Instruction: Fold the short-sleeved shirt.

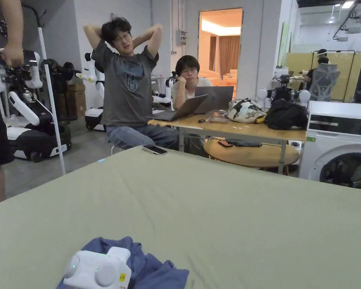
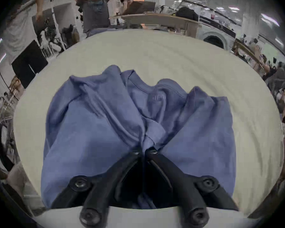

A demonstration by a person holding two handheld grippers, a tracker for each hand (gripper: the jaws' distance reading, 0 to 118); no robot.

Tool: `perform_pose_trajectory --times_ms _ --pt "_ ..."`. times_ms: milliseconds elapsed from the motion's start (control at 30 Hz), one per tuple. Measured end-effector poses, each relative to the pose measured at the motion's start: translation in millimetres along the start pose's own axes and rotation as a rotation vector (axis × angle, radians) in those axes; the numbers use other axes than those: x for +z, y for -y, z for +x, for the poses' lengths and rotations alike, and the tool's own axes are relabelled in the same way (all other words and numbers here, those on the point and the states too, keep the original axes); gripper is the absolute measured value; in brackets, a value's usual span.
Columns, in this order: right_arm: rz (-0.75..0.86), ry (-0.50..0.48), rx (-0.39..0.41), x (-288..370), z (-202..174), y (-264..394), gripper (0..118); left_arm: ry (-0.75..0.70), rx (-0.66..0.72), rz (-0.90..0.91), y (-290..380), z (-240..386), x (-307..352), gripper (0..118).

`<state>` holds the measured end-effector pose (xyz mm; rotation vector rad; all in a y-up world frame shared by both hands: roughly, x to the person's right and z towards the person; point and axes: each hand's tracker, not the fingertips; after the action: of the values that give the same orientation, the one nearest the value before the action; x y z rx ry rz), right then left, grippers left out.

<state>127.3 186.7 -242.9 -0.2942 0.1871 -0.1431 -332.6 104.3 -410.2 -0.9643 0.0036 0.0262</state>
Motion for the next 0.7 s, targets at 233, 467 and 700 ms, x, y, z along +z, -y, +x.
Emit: perform_pose_trajectory --times_ms 233,467,700 --pt "-0.014 -0.01 -0.007 7 10 -2 0 -0.007 0.106 0.221 -83 -67 70 0" --pt "0.029 -0.003 -0.048 20 26 -6 0 -0.2 -0.007 0.54 -193 -41 238 0" --pt "0.049 0.03 -0.089 36 41 -16 0 -0.105 -0.19 0.581 -217 61 235 0"
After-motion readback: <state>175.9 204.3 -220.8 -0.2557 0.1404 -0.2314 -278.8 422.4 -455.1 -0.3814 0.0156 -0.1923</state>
